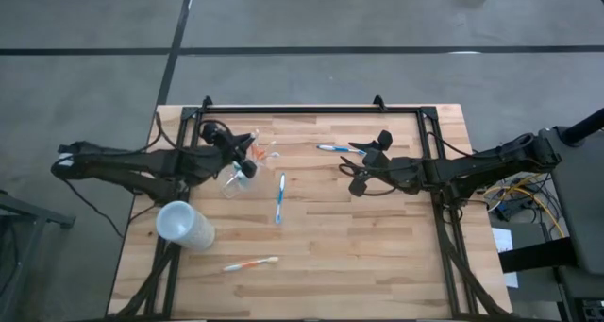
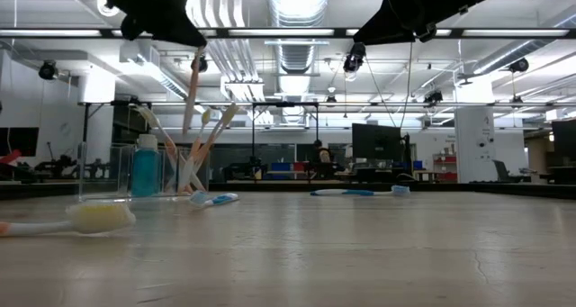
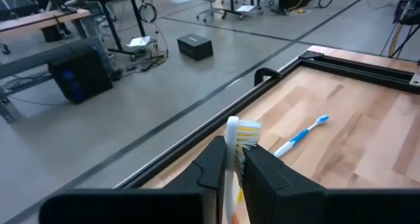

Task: Pick & Place toothbrushing station
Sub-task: Put the orange toothbrush into the transparent organizer

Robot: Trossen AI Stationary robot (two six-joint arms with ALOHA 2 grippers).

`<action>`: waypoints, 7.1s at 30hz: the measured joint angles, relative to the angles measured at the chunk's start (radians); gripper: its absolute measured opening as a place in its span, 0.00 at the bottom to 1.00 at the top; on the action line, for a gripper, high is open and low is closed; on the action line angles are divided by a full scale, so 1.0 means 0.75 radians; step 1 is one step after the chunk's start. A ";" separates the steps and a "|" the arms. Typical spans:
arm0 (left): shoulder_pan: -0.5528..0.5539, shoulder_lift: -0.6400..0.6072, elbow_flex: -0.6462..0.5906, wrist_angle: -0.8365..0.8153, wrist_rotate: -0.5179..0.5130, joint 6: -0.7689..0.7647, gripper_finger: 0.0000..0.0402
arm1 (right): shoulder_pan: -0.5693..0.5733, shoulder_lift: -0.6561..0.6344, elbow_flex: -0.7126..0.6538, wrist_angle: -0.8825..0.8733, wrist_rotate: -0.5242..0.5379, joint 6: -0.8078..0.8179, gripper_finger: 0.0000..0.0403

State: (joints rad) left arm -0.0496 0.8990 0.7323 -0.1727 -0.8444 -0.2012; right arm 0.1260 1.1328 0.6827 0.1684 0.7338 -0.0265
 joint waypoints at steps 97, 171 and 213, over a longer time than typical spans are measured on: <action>-0.934 0.768 0.822 -1.018 0.404 -0.867 0.55 | 0.000 0.000 0.000 0.000 0.000 0.000 0.52; -0.776 1.005 -0.042 0.339 0.766 -0.825 0.03 | 0.000 0.000 0.000 0.000 0.000 0.000 0.52; -0.597 0.425 0.273 0.289 0.192 -0.075 0.07 | 0.000 0.000 -0.001 -0.002 0.000 0.000 0.52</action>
State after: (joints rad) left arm -0.4973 1.2177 0.9374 0.0440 -0.7006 -0.2573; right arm 0.1257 1.1330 0.6823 0.1673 0.7338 -0.0265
